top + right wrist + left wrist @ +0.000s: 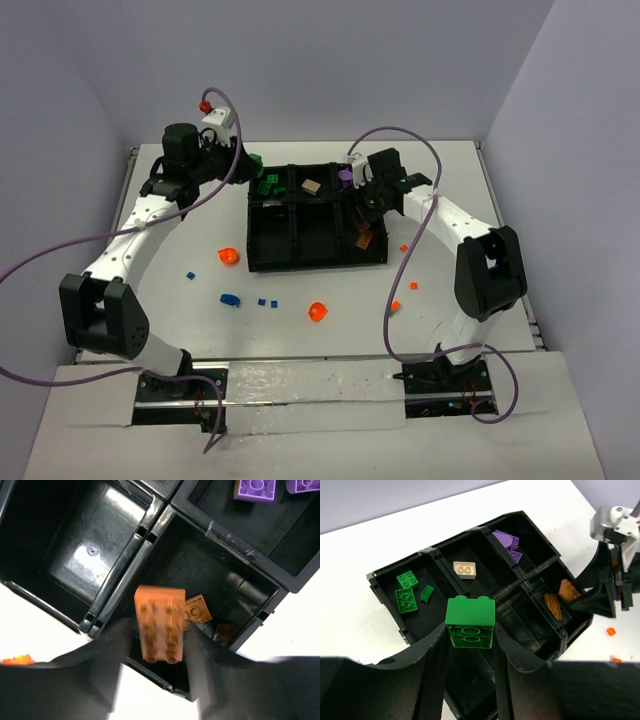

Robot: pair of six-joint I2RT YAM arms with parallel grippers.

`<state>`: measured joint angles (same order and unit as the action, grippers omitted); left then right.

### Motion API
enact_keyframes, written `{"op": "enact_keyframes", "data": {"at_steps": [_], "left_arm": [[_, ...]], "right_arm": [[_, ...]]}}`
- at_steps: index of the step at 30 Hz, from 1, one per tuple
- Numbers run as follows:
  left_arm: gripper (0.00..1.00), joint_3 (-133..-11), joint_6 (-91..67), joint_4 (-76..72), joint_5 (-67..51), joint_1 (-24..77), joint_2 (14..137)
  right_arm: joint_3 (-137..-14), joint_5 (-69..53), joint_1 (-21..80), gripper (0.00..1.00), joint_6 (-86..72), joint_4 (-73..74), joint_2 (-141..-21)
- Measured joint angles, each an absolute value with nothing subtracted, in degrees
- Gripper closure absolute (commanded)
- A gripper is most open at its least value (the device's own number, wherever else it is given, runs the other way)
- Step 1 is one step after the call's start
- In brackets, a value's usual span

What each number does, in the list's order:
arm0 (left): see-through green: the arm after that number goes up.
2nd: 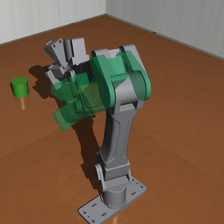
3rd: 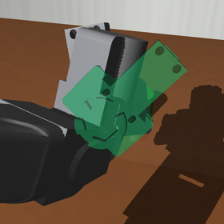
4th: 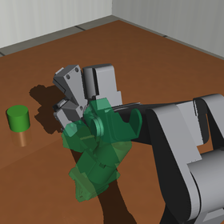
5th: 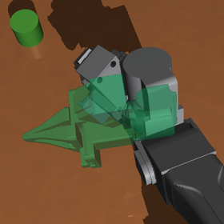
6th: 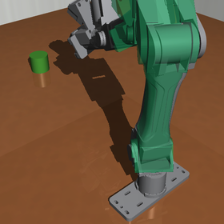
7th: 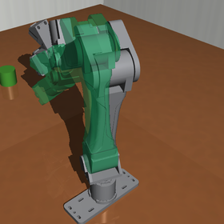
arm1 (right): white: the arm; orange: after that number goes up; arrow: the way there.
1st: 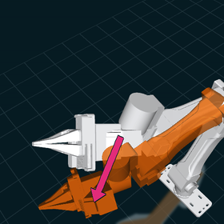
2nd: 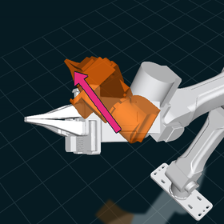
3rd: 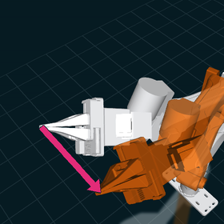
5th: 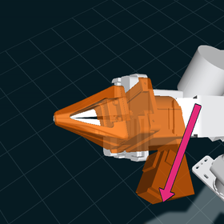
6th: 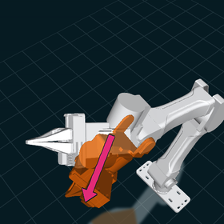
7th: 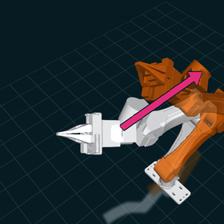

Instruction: Sort the legos into containers by color

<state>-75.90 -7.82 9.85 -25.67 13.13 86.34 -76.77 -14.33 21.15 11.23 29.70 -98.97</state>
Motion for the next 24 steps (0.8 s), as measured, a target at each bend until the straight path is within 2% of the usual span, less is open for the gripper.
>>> {"op": "enact_keyframes", "data": {"at_steps": [1,15,24], "left_arm": [[1.00,-76.26,-7.69,9.55,-25.57,13.13,87.08],[1.00,-84.83,-6.56,7.10,-23.23,13.14,102.32],[0.87,-90.34,-5.45,7.08,-20.16,13.75,111.59]], "right_arm": [[-76.77,-14.16,21.15,0.00,11.35,29.63,-99.06],[-81.75,-17.26,21.23,0.00,11.22,30.74,-96.00],[-84.82,-17.34,20.07,0.00,12.11,30.74,-87.67]]}}
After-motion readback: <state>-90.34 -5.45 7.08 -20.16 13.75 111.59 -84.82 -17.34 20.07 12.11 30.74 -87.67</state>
